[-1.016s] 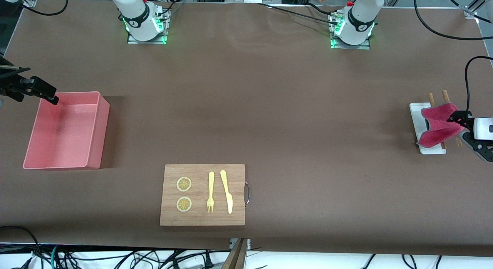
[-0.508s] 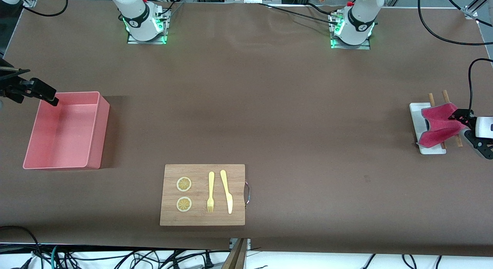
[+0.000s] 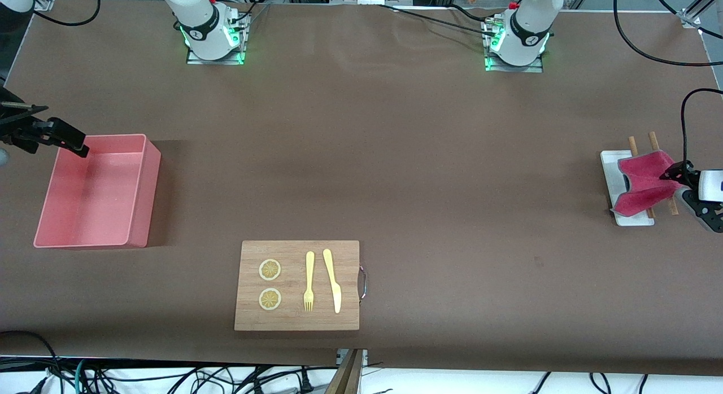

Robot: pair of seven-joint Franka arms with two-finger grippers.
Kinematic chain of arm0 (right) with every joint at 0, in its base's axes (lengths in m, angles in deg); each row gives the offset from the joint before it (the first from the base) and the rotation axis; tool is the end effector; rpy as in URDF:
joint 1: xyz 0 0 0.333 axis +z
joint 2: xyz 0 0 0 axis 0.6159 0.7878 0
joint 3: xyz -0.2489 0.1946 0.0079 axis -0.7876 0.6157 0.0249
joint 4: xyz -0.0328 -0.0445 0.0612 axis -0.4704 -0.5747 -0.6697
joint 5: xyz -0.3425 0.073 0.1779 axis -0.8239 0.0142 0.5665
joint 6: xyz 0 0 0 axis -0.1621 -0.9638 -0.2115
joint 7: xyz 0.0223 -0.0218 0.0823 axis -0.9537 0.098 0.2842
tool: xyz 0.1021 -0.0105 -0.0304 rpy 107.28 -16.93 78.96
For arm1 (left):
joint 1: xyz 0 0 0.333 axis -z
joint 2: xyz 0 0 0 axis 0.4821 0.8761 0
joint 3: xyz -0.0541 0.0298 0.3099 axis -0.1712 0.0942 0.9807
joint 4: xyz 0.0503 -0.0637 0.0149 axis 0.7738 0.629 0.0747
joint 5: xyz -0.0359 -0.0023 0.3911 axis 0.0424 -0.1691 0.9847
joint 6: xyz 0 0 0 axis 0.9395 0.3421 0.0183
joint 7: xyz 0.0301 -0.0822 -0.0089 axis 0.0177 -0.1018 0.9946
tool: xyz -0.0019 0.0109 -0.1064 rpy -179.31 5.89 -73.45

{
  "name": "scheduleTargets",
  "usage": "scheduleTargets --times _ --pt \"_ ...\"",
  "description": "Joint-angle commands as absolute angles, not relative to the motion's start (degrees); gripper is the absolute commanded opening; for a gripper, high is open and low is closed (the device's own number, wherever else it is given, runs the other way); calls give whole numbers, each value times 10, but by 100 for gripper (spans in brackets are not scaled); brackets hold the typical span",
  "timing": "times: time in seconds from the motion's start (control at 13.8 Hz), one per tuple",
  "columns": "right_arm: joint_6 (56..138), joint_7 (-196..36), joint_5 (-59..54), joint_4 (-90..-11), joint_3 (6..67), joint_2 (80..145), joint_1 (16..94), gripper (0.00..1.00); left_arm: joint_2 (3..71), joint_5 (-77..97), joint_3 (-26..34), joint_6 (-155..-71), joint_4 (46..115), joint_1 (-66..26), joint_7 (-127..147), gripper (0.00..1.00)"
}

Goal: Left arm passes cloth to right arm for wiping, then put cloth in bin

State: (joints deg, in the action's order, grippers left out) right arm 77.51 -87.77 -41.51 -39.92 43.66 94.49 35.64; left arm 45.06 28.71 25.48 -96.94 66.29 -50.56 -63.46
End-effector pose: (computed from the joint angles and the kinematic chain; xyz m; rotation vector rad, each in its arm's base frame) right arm 0.5954 -0.0124 0.5937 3.1080 -0.0901 0.0660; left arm 0.6038 0.2885 0.3044 2.7555 -1.1638 -0.5392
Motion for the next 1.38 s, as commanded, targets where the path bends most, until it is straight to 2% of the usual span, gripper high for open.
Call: scheduleTargets --times 0.0,0.15,0.29,0.65,0.73,1.09,1.31 --pt "767 -878 -406 -392 440 958 356 100 455 291 250 -962 648 -511 -650 53" --pt "762 -876 -407 -397 443 960 358 100 455 291 250 -962 647 -511 -650 53" --pt "761 -875 -408 -404 443 963 362 100 455 291 250 -962 647 -511 -650 45" --pt "746 -877 -406 -405 442 987 361 100 454 291 250 -960 646 -511 -648 4" --pt "746 -883 -405 -405 443 987 362 100 454 292 249 -960 645 -510 -648 0" --pt "755 -969 -356 -401 443 992 385 100 434 293 242 -958 635 -496 -643 0" --pt "783 -1024 -347 -400 443 1000 427 100 431 287 228 -911 584 -477 -647 0"
